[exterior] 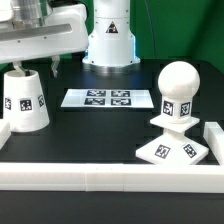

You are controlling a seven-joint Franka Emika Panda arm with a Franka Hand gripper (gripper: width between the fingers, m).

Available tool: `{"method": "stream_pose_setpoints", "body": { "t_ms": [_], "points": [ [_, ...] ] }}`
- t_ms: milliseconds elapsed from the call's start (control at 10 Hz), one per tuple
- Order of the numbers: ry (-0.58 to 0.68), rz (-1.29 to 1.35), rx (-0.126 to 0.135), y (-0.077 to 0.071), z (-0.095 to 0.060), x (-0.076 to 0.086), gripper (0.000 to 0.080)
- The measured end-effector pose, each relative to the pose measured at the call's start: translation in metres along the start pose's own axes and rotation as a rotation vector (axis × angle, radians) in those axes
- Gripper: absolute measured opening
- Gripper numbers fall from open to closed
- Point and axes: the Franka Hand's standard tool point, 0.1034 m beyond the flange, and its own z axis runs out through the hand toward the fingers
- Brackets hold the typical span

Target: Assemble lamp

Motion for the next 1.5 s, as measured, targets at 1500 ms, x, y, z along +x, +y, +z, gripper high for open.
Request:
{"method": "stream_pose_setpoints", "body": {
  "t_ms": [1500],
  "points": [
    [-0.047,0.162,0.111,-0.119,-0.092,0.117,0.0044]
  ]
}}
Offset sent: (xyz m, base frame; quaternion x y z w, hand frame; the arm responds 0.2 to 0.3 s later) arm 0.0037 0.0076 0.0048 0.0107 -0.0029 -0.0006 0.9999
